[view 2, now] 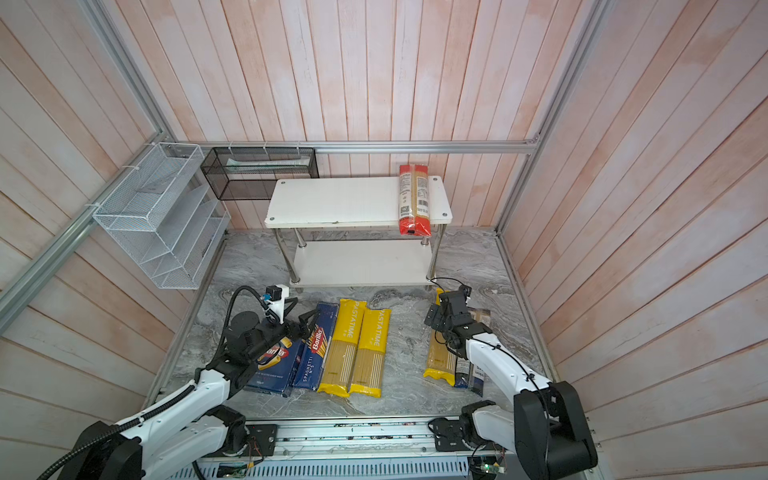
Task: Place and organize the pasta boxes and bags onto the shelf
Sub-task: 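Lower the open right gripper over the yellow PASTATIME bag nearest the shelf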
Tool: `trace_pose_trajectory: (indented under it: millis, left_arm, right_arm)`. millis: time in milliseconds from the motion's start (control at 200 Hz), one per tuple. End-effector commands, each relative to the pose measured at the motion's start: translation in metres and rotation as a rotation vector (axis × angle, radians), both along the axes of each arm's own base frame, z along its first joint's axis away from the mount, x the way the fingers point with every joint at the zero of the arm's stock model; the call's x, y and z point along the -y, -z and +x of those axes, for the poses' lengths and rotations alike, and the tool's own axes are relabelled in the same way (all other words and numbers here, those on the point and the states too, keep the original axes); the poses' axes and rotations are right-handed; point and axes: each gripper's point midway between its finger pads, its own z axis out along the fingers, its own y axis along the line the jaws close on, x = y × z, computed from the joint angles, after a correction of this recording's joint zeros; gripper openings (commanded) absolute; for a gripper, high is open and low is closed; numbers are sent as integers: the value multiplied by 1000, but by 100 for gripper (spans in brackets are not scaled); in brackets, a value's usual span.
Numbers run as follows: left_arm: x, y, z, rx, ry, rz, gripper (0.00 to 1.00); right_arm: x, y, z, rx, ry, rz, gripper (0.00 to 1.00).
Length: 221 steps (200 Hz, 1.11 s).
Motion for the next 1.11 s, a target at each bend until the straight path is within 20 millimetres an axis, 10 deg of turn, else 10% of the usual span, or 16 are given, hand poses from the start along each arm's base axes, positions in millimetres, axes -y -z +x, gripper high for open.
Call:
trace_pose_trajectory:
  millis: [0, 1100]
  left_arm:
    - [2, -3, -3, 23, 14, -5, 100]
    - [4, 1, -1, 11, 20, 6, 100]
  right_arm:
    - [2, 6, 4, -1, 6, -1, 98]
    - [-51, 57, 6, -196, -213, 40, 98]
